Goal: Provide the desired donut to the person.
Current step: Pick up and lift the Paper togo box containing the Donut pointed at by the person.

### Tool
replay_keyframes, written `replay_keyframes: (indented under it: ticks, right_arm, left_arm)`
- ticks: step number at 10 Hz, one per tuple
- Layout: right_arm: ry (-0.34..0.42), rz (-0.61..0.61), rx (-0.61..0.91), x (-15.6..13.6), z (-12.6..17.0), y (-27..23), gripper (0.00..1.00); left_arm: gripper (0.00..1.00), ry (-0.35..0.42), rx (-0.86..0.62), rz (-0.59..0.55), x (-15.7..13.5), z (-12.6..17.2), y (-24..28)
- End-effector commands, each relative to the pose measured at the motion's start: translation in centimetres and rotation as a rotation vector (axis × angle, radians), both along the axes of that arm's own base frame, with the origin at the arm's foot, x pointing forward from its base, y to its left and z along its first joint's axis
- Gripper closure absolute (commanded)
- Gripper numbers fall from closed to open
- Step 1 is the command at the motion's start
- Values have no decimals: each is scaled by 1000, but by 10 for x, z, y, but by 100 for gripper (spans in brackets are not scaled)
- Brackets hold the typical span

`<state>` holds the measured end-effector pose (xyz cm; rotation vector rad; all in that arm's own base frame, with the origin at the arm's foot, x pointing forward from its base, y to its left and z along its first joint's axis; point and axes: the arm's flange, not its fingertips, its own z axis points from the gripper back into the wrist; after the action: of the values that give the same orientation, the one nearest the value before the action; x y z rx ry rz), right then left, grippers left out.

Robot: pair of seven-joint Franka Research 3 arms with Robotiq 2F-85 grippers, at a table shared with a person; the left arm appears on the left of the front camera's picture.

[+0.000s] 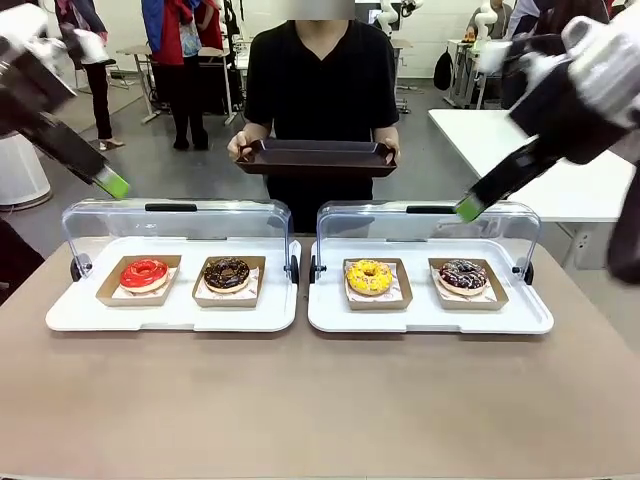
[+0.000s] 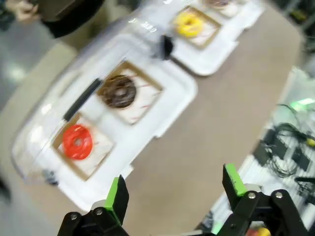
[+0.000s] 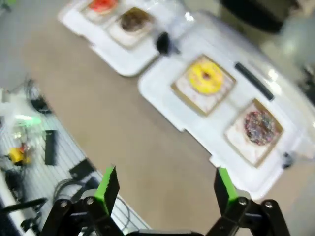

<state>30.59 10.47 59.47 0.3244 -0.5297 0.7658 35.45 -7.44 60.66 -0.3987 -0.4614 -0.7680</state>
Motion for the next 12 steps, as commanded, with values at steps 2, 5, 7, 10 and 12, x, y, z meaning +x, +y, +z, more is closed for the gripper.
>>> replay_keyframes:
  ticks: [2, 5, 7, 10, 12]
  right_arm:
    - [128, 183, 303, 17, 18, -104, 0]
    - [5, 57, 374, 5, -9, -194, 0]
    - [-31, 106, 381, -5, -24, -216, 0]
    - [-55, 171, 422, -11, -31, -230, 0]
    - [-90, 149, 425, -15, -25, -237, 0]
  left_arm:
    - [0, 295, -299, -324, 29, 32, 78]
    - [0, 10, -314, -351, 27, 0, 156]
    - [0, -109, -311, -255, 13, -25, 191]
    - [0, -218, -270, -164, -11, -15, 205]
    - [0, -237, -246, -144, -17, -7, 207]
